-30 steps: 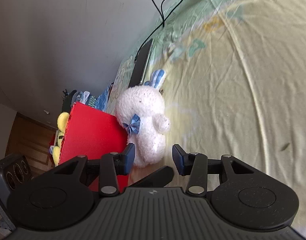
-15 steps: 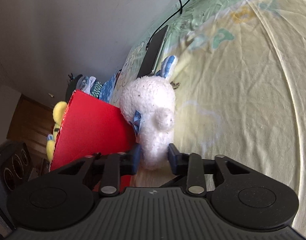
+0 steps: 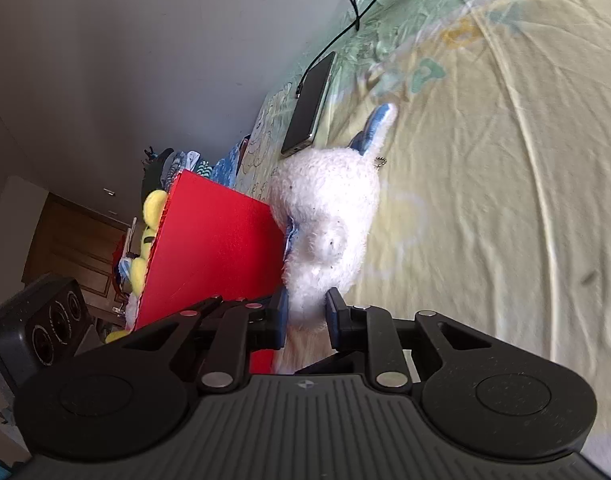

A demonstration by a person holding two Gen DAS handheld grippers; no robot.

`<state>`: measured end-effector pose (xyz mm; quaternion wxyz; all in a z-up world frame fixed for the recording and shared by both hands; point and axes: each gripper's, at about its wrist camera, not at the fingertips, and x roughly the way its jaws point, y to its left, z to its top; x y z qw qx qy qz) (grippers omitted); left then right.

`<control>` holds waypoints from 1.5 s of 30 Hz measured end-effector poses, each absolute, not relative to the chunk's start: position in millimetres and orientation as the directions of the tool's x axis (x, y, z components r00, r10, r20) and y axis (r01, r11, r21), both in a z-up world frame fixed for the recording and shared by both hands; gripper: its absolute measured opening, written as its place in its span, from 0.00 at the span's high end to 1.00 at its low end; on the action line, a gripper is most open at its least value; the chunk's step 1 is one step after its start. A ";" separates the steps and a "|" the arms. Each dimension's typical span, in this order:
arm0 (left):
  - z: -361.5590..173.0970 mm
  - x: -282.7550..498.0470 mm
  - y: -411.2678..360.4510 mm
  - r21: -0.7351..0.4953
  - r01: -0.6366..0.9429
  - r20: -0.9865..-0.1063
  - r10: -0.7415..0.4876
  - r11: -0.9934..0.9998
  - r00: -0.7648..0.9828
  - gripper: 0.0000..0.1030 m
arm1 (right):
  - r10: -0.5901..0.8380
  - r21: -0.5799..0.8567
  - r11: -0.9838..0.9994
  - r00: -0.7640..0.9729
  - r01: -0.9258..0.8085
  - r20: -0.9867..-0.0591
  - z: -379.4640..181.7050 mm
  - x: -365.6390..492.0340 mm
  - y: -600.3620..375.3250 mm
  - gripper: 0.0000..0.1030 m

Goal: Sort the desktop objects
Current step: 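Close both grippers on the pink bunny plush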

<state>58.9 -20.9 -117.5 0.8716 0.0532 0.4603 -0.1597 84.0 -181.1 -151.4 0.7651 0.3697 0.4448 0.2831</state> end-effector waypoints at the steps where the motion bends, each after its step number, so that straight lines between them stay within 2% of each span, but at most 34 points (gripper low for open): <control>1: -115.4 54.9 -22.8 -0.062 0.338 -0.816 -0.243 0.939 0.525 0.17 | 0.761 0.821 0.563 0.446 -0.095 -0.471 -149.8 79.7 -184.6 0.79; 7: -108.3 29.4 -36.8 -0.073 0.408 -0.808 -0.294 0.910 0.511 0.17 | 0.752 0.825 0.564 0.436 -0.038 -0.495 -143.8 55.7 -196.7 0.79; 13: -110.7 -1.8 -49.0 -0.089 0.504 -0.821 -0.350 0.859 0.452 0.17 | 0.708 0.785 0.618 0.412 0.031 -0.574 -145.2 18.6 -203.8 0.79; 20: -110.5 -26.5 -60.8 -0.100 0.585 -0.819 -0.400 0.805 0.411 0.17 | 0.680 0.809 0.572 0.473 0.136 -0.560 -151.3 -20.8 -222.4 0.79; 25: -107.4 -31.7 -61.5 -0.105 0.607 -0.810 -0.422 0.788 0.407 0.16 | 0.647 0.797 0.580 0.499 0.170 -0.577 -151.4 -29.6 -227.5 0.72; 28: -102.5 -33.3 -55.3 -0.108 0.597 -0.801 -0.425 0.795 0.421 0.14 | 0.632 0.798 0.579 0.526 0.167 -0.569 -147.7 -32.2 -229.4 0.71; 32: -94.1 -28.4 -42.4 -0.143 0.564 -0.792 -0.436 0.813 0.428 0.14 | 0.602 0.797 0.582 0.572 0.162 -0.557 -141.3 -32.1 -239.6 0.60; 39: -87.3 5.6 -34.0 -0.258 0.479 -0.777 -0.475 0.839 0.414 0.14 | 0.554 0.830 0.516 0.657 0.211 -0.511 -144.0 -16.6 -262.7 0.58; 42: -92.5 20.5 -38.0 -0.299 0.448 -0.781 -0.485 0.843 0.392 0.14 | 0.554 0.848 0.475 0.669 0.234 -0.495 -151.0 -7.4 -265.6 0.47; 45: -103.6 33.0 -41.7 -0.304 0.424 -0.804 -0.469 0.853 0.365 0.20 | 0.588 0.856 0.460 0.641 0.236 -0.493 -158.4 2.9 -260.9 0.47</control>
